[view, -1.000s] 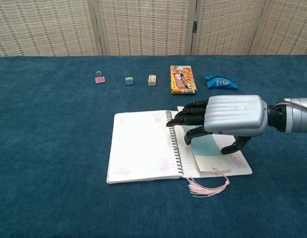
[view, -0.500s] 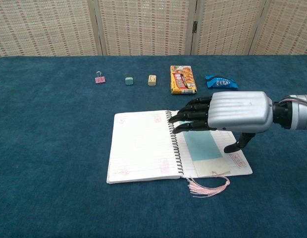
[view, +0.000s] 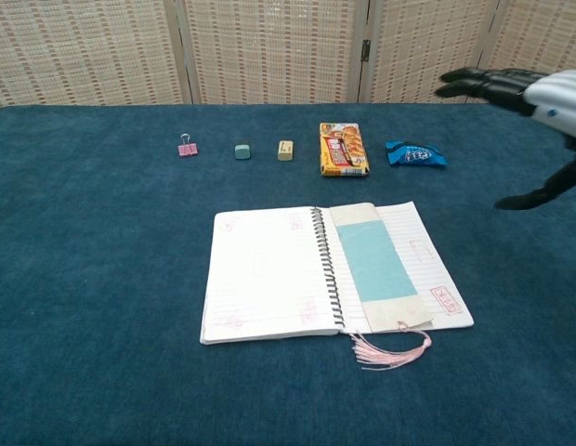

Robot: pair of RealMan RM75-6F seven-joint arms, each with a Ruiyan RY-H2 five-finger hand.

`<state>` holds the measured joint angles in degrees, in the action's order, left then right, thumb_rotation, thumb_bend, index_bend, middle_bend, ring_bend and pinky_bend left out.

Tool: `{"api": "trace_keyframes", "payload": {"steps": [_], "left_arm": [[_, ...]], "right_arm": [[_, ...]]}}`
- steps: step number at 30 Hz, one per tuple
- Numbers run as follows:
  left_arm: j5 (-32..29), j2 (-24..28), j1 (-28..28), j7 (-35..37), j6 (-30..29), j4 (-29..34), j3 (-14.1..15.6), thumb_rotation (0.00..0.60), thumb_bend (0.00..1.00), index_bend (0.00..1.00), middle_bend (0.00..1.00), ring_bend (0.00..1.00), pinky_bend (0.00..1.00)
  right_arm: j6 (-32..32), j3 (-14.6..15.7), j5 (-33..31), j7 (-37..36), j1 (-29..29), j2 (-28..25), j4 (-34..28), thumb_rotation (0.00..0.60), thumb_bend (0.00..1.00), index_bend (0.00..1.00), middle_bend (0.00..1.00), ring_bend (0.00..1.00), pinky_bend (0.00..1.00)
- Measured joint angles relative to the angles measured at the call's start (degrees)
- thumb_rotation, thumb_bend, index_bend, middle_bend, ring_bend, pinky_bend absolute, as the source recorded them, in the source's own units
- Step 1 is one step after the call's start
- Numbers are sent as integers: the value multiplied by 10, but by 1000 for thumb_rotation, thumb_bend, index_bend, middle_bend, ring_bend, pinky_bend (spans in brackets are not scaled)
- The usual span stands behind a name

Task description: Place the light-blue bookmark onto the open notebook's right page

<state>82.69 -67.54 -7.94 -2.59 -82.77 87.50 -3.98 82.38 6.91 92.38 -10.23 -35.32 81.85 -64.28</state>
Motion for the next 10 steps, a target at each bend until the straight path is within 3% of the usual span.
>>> {"api": "trace_keyframes", "payload": {"steps": [4, 10], "left_arm": [[8, -2, 2, -8, -8, 4, 3, 600, 143, 169, 24, 0, 0], [35, 0, 6, -6, -23, 10, 10, 600, 141, 166, 25, 0, 0]], "right_arm": [[30, -14, -87, 84, 88, -76, -139, 600, 3, 0, 0, 0, 13], [72, -14, -189, 173, 210, -176, -273, 600, 7, 0, 0, 0, 14]]}}
